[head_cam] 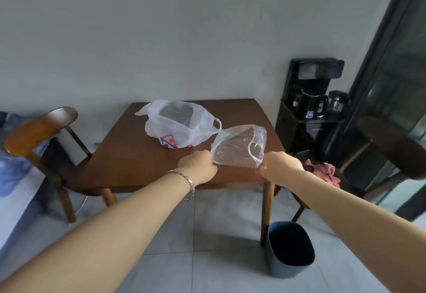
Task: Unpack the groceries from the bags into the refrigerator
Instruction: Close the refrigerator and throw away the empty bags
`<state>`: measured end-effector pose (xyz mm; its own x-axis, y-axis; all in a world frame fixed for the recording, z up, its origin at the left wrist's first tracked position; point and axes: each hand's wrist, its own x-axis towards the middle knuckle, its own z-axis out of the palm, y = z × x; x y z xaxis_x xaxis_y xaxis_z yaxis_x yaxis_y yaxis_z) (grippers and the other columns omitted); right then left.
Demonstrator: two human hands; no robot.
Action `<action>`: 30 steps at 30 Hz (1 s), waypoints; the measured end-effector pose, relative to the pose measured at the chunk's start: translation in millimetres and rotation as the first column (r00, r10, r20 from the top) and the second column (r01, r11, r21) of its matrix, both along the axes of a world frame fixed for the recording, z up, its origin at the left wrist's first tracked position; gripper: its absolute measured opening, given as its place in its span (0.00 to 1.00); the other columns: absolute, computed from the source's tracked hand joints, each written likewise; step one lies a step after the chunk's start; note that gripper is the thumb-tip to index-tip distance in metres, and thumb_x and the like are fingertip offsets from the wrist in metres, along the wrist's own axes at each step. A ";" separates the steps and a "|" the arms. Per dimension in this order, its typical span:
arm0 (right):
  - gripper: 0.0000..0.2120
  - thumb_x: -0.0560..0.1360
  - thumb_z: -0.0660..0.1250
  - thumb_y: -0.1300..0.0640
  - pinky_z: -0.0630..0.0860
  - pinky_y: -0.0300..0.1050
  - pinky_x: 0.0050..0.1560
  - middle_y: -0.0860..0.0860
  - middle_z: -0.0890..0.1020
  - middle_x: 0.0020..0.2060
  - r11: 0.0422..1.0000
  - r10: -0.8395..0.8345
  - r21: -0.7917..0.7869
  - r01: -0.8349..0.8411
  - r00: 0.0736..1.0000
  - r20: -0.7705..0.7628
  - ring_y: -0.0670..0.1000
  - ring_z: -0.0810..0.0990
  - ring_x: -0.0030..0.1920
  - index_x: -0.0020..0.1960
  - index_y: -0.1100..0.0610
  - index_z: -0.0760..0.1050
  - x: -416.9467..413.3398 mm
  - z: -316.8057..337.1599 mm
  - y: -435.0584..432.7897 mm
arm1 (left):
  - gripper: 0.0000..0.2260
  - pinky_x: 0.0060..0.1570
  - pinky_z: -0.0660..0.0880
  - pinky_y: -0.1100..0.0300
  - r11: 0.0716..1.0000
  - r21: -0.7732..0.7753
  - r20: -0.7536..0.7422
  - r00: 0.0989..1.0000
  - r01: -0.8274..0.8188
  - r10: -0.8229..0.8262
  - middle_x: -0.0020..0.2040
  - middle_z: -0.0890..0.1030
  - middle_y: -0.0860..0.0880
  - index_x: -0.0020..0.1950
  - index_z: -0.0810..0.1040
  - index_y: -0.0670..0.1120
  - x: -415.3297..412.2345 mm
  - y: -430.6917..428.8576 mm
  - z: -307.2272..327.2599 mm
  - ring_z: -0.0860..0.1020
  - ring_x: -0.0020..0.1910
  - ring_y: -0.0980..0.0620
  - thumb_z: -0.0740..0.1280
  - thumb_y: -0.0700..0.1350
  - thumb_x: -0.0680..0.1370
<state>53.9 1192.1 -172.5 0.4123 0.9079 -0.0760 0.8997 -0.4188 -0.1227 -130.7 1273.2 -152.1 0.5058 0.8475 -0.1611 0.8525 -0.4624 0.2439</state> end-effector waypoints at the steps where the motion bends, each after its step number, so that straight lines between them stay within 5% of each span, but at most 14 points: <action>1: 0.11 0.75 0.58 0.54 0.74 0.45 0.45 0.54 0.80 0.48 1.000 -0.018 0.005 0.018 1.000 0.011 0.56 0.79 0.48 0.54 0.55 0.75 7.6 -7.3 19.8 | 0.11 0.50 0.74 0.56 1.000 -0.012 0.005 1.000 -0.005 0.005 0.54 0.80 0.48 0.56 0.77 0.47 4.1 19.4 -6.3 0.78 0.52 0.45 0.59 0.48 0.78; 5: 0.12 0.76 0.59 0.52 0.75 0.45 0.44 0.51 0.80 0.47 0.997 -0.075 0.017 0.076 0.997 -0.024 0.53 0.78 0.44 0.55 0.53 0.76 40.6 -39.5 99.6 | 0.08 0.42 0.71 0.59 0.998 -0.051 0.057 0.997 -0.039 0.042 0.50 0.80 0.49 0.51 0.77 0.47 31.8 97.7 -27.9 0.78 0.45 0.48 0.59 0.47 0.78; 9: 0.22 0.76 0.60 0.46 0.68 0.52 0.64 0.55 0.69 0.66 0.983 -0.147 0.112 0.147 0.989 -0.004 0.56 0.69 0.64 0.67 0.54 0.69 65.2 -61.1 171.1 | 0.09 0.29 0.65 0.65 0.998 -0.061 0.084 0.996 -0.026 0.031 0.48 0.81 0.47 0.51 0.77 0.45 62.6 164.8 -44.2 0.75 0.40 0.52 0.59 0.47 0.79; 15: 0.49 0.70 0.71 0.47 0.53 0.61 0.72 0.58 0.40 0.75 0.935 -0.355 -0.017 0.355 0.931 -0.077 0.64 0.47 0.75 0.76 0.45 0.39 118.2 -90.7 276.3 | 0.10 0.43 0.75 0.58 0.979 -0.200 0.067 0.998 0.029 -0.016 0.48 0.81 0.48 0.50 0.78 0.45 100.3 265.7 -92.9 0.79 0.45 0.50 0.60 0.48 0.78; 18: 0.48 0.71 0.70 0.58 0.64 0.58 0.68 0.55 0.35 0.75 0.895 -0.445 -0.138 0.423 0.869 -0.217 0.63 0.50 0.74 0.75 0.39 0.39 144.4 -120.8 308.9 | 0.11 0.40 0.73 0.57 0.941 -0.332 0.090 0.995 0.061 -0.032 0.41 0.79 0.48 0.44 0.76 0.43 118.5 307.1 -126.5 0.75 0.38 0.50 0.61 0.50 0.75; 21: 0.39 0.74 0.63 0.64 0.76 0.46 0.43 0.54 0.40 0.76 0.851 -0.513 -0.131 0.509 0.747 -0.423 0.60 0.73 0.60 0.75 0.40 0.49 152.9 -155.5 321.8 | 0.13 0.36 0.67 0.59 0.875 -0.479 0.099 0.995 0.065 -0.019 0.33 0.71 0.50 0.38 0.71 0.46 136.9 340.6 -155.7 0.69 0.30 0.53 0.61 0.54 0.75; 23: 0.32 0.75 0.59 0.67 0.73 0.35 0.34 0.55 0.52 0.75 0.819 -0.529 -0.081 0.569 0.691 -0.492 0.55 0.76 0.51 0.75 0.48 0.58 147.4 -173.2 325.4 | 0.21 0.43 0.71 0.58 0.755 -0.655 0.083 0.993 -0.012 0.088 0.45 0.77 0.47 0.56 0.72 0.44 147.2 354.8 -170.6 0.76 0.41 0.51 0.60 0.60 0.76; 24: 0.28 0.75 0.57 0.68 0.70 0.30 0.32 0.56 0.59 0.73 0.800 -0.544 -0.074 0.595 0.669 -0.506 0.54 0.75 0.52 0.73 0.52 0.63 143.3 -182.8 328.4 | 0.31 0.54 0.73 0.54 0.653 -0.754 0.054 0.983 -0.074 0.174 0.60 0.75 0.44 0.69 0.64 0.44 154.7 362.7 -178.6 0.76 0.56 0.47 0.59 0.64 0.75; 26: 0.21 0.77 0.56 0.68 0.68 0.28 0.35 0.55 0.69 0.68 0.801 -0.532 -0.047 0.597 0.674 -0.513 0.52 0.75 0.56 0.69 0.58 0.70 127.9 -190.5 332.7 | 0.45 0.69 0.63 0.43 0.479 -0.862 0.018 0.933 -0.168 0.360 0.76 0.57 0.45 0.77 0.44 0.49 163.3 371.8 -190.9 0.62 0.72 0.40 0.59 0.70 0.71; 28: 0.17 0.78 0.55 0.68 0.69 0.30 0.33 0.52 0.75 0.59 0.784 -0.522 -0.029 0.620 0.633 -0.572 0.49 0.77 0.48 0.62 0.60 0.74 113.6 -191.9 341.5 | 0.49 0.71 0.56 0.39 0.390 -0.904 0.018 0.898 -0.174 0.440 0.78 0.51 0.45 0.77 0.39 0.48 181.9 378.4 -201.7 0.56 0.74 0.39 0.60 0.71 0.69; 30: 0.12 0.78 0.54 0.66 0.67 0.32 0.29 0.49 0.78 0.41 0.811 -0.496 -0.066 0.581 0.624 -0.603 0.45 0.75 0.36 0.45 0.57 0.75 95.8 -186.3 347.9 | 0.52 0.71 0.59 0.42 0.343 -0.929 0.074 0.840 -0.137 0.537 0.76 0.56 0.43 0.77 0.45 0.47 200.3 378.3 -210.6 0.60 0.73 0.40 0.66 0.70 0.65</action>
<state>149.7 1540.0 -358.7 0.7454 0.5553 -0.3687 0.2541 -0.7481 -0.6130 69.6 1651.5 -362.7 0.3930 0.4382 -0.8084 0.6520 0.4871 0.5810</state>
